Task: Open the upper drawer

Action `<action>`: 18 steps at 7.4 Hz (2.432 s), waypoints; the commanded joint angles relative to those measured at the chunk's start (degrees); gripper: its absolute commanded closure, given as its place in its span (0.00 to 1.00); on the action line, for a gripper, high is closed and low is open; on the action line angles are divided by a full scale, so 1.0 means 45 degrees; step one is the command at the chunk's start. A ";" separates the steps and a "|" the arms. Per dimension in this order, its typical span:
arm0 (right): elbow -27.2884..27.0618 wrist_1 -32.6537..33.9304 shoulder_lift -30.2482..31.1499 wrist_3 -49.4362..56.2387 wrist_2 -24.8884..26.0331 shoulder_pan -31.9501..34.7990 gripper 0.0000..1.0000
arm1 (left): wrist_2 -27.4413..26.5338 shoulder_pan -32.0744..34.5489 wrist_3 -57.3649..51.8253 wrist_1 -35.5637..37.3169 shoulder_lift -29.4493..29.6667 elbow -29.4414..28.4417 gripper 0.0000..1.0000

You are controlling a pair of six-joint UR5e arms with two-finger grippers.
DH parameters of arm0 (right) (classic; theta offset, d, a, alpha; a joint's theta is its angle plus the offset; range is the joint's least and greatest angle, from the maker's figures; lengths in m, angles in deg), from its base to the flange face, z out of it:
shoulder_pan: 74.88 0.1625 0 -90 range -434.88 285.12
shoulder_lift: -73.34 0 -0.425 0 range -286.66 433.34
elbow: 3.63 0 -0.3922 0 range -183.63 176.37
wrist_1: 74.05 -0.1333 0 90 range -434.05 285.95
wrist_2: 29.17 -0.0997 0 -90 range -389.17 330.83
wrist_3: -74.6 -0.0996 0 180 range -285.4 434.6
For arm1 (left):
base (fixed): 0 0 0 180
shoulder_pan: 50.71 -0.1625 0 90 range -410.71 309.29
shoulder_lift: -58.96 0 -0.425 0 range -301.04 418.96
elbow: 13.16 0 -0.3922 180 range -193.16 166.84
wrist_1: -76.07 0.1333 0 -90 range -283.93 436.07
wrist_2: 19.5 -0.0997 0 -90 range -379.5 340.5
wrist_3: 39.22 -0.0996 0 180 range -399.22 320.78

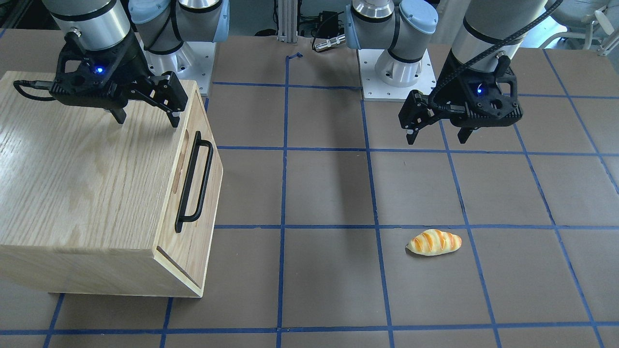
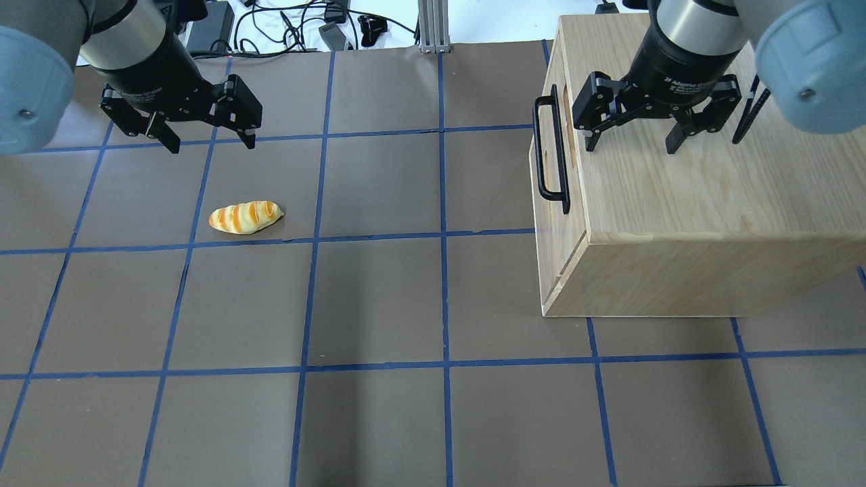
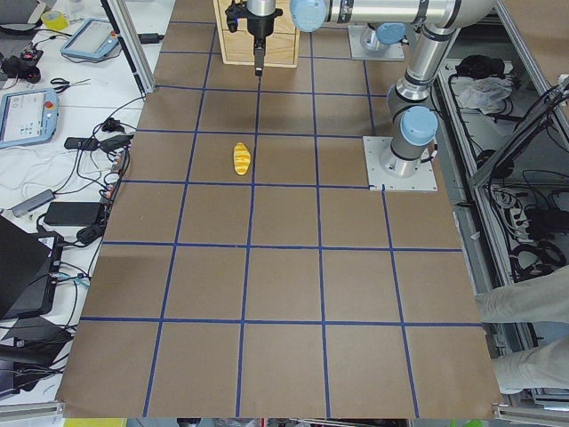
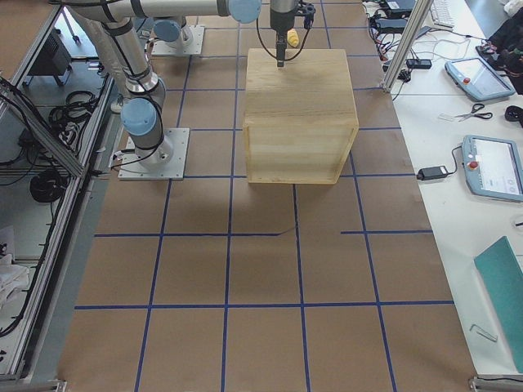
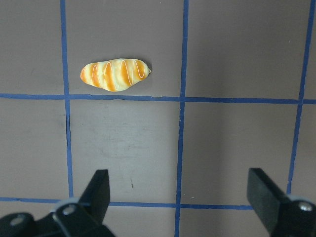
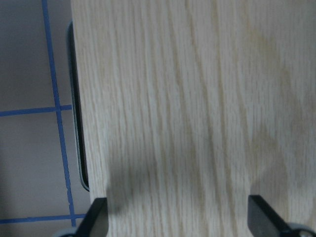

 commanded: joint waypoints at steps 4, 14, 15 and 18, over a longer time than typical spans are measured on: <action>0.0000 0.0000 0.0000 0.0000 0.0000 0.0001 0.00 | 0.0118 -0.0118 0.0186 0.0000 0.0012 -0.0027 0.00; 0.0000 0.0000 0.0000 0.0000 0.0019 0.0001 0.00 | 0.0701 0.0013 0.1083 0.1093 0.0849 -0.0494 0.00; 0.0000 0.0000 0.0000 0.0000 0.0019 0.0001 0.00 | 0.0725 0.0423 0.1529 0.1075 0.1084 -0.0845 0.00; 0.0000 0.0000 0.0000 0.0000 0.0000 0.0001 0.00 | 0.0996 0.1869 0.3191 0.2085 0.1826 -0.1180 0.00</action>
